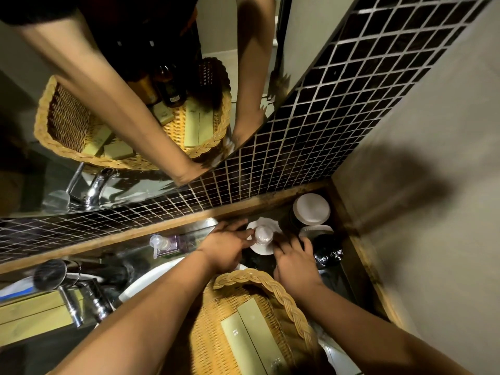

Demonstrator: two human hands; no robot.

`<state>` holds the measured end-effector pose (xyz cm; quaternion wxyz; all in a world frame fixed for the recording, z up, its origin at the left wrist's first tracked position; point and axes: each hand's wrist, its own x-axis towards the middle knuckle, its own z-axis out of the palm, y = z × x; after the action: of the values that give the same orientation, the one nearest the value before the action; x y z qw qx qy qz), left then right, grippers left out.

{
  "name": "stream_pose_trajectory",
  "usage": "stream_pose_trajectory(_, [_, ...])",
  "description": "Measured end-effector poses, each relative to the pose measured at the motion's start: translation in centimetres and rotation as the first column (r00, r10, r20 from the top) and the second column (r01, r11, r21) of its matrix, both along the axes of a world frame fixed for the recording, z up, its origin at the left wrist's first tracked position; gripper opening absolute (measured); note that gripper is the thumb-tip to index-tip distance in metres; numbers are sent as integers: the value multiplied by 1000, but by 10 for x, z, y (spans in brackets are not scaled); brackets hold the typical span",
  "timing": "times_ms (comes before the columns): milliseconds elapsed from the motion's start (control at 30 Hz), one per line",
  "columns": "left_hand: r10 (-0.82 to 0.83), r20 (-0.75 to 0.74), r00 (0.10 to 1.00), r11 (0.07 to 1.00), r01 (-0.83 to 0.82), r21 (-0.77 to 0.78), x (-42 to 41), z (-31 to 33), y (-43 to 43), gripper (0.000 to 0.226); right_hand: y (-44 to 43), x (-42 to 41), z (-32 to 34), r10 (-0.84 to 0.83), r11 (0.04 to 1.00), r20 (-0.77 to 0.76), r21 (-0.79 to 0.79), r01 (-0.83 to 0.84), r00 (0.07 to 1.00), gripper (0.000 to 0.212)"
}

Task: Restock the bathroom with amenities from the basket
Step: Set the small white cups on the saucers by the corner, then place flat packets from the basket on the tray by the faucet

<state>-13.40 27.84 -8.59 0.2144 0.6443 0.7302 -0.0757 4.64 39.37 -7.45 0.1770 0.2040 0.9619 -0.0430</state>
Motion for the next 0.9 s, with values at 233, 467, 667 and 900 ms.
stream_pose_trajectory(233, [65,-36,997,998,-66,-21,-2,23,-1,55,5,4,9,117,989,48,84,-121,992,79])
stream_pose_trajectory(467, [287,-41,957,957,-284,61,5,76,-28,44,10,17,56,241,955,40,170,-244,970,63])
stream_pose_trajectory(667, [299,-91,950,950,-287,127,31,121,-65,56,-5,36,109,321,902,77,280,-329,944,63])
stream_pose_trajectory(900, [308,-139,941,942,-281,184,76,153,-108,60,-46,61,152,274,923,-3,283,-262,962,64])
